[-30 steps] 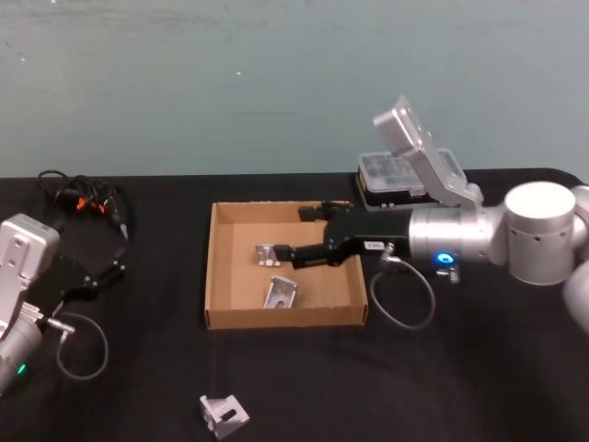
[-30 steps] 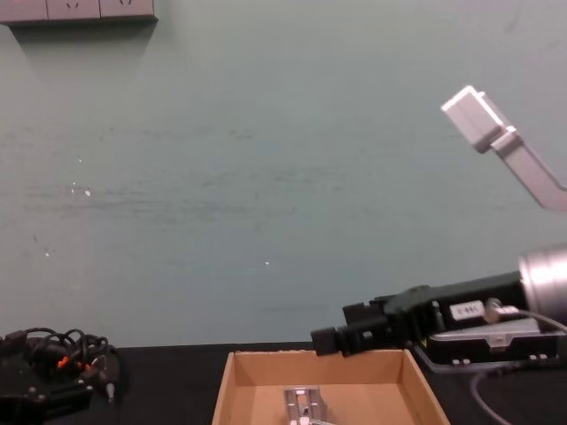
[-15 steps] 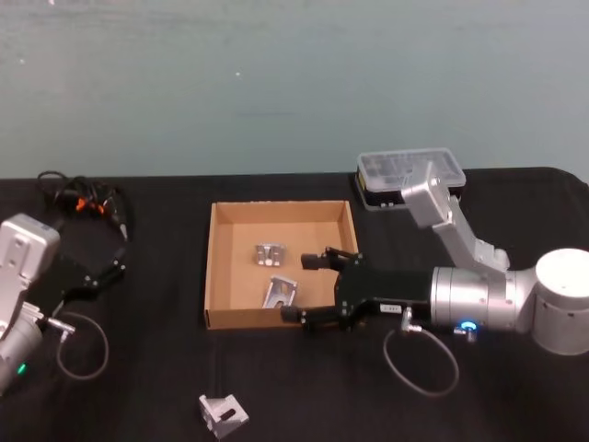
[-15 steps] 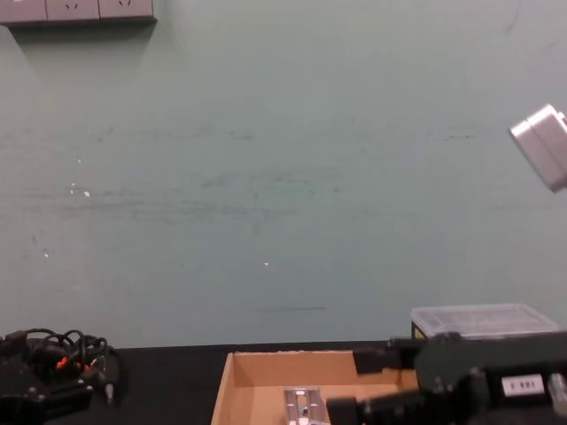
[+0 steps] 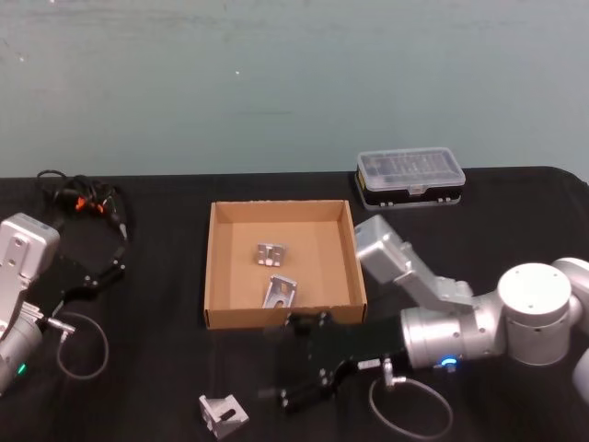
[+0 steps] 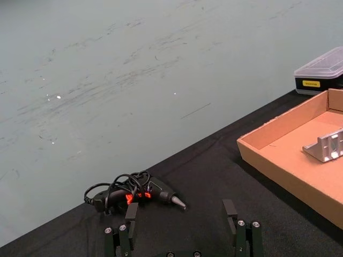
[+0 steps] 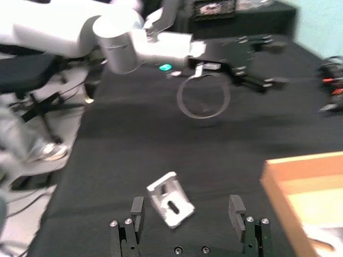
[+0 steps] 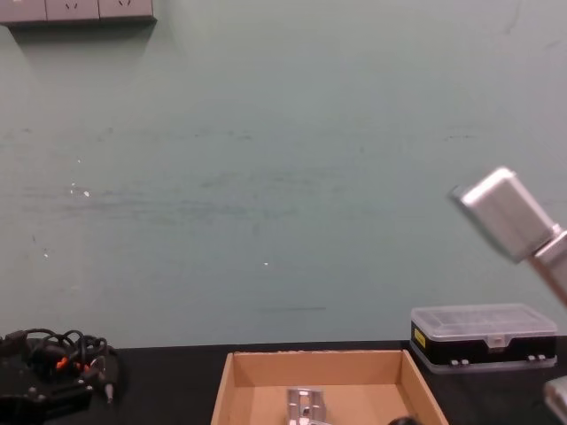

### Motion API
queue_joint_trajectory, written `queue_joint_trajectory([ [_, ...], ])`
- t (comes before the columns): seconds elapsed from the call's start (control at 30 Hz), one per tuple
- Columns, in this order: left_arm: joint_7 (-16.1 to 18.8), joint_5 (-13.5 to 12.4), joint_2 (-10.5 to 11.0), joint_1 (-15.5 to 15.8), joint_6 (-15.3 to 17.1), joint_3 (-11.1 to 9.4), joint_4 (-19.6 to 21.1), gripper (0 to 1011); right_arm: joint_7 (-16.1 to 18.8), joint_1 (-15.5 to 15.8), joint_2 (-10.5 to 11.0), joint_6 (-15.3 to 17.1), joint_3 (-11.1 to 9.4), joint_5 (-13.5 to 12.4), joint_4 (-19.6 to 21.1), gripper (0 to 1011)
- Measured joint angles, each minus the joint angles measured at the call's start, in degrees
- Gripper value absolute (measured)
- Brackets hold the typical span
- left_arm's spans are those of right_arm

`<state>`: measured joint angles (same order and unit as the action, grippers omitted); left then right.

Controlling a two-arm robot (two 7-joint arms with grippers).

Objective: Use one hand to pick up the angle iron from the table and place it into the box.

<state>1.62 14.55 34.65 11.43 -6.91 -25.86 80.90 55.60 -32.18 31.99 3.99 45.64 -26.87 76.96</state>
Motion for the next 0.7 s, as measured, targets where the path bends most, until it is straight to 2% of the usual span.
queue_joint_trajectory([
  [0.3, 0.0, 0.0, 0.0, 0.0, 0.0, 0.0, 0.0, 1000, 4.3, -3.61, -2.42, 0.32, 4.93, 1.7, -2.84, 1002],
  [0.7, 0.0, 0.0, 0.0, 0.0, 0.0, 0.0, 0.0, 1000, 4.13, -6.2, -5.53, 0.29, 8.48, 4.17, -5.8, 1002],
])
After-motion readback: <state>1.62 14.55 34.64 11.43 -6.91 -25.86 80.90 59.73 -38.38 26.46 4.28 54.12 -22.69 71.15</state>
